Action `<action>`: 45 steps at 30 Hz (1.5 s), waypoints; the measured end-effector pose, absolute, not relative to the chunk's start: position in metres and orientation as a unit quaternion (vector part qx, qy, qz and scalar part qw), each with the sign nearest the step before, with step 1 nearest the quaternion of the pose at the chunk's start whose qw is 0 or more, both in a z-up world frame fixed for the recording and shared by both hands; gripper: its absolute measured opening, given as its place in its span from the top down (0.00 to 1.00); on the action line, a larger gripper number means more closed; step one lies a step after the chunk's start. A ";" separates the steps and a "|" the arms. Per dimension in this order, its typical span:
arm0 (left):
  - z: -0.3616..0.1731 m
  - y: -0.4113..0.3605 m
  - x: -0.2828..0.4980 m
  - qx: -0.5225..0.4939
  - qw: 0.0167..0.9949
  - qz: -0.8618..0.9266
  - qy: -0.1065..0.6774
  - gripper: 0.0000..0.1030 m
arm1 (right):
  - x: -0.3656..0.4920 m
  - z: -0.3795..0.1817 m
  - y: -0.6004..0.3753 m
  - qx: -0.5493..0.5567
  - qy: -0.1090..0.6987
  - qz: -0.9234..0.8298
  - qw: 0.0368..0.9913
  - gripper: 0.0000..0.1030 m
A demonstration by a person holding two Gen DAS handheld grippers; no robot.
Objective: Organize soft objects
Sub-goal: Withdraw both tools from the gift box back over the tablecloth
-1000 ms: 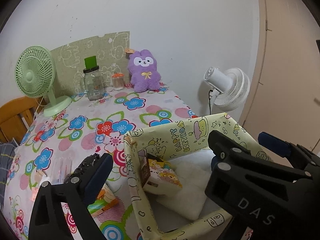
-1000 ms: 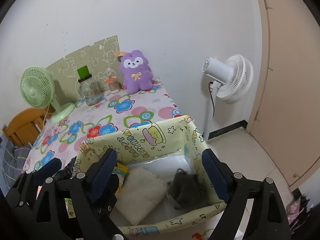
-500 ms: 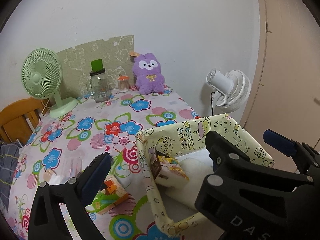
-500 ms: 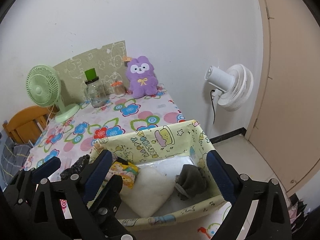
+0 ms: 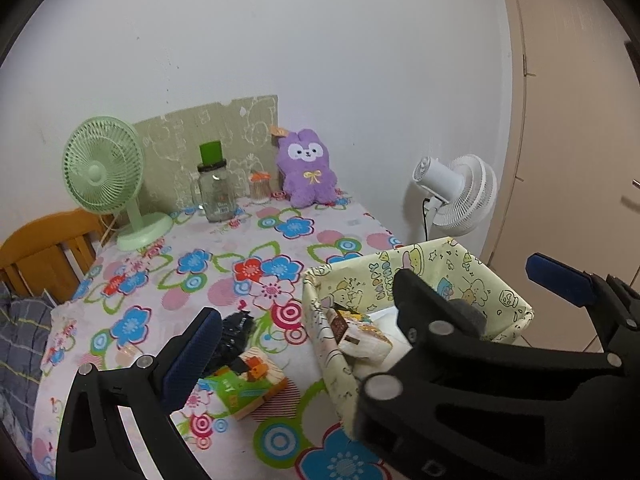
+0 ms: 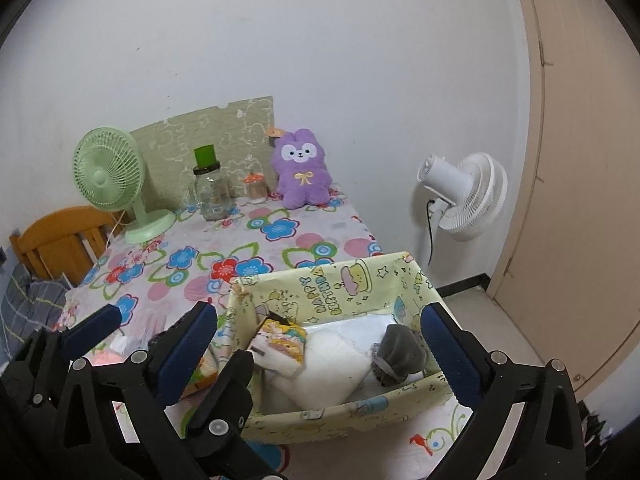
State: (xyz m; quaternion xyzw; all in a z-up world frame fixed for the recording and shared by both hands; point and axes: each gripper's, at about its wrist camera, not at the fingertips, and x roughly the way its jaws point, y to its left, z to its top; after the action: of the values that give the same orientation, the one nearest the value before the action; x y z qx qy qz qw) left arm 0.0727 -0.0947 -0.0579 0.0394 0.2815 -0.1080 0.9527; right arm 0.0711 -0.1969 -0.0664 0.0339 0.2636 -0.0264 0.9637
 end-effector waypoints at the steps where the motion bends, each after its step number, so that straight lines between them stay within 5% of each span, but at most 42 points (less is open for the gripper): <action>1: -0.056 -0.092 0.070 0.039 0.954 -0.107 0.279 0.00 | 0.069 -0.065 -0.195 0.034 0.262 -0.025 0.964 0.00; 45: -0.062 0.009 0.039 0.005 0.961 -0.056 0.271 0.04 | 0.048 -0.066 -0.092 0.004 0.258 0.058 0.964 0.00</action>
State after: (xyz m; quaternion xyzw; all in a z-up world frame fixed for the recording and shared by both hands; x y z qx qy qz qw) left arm 0.0394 0.0085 -0.0616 0.0047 0.2711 -0.0558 0.9609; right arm 0.0482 -0.0918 -0.0656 0.0036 0.2579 0.0583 0.9644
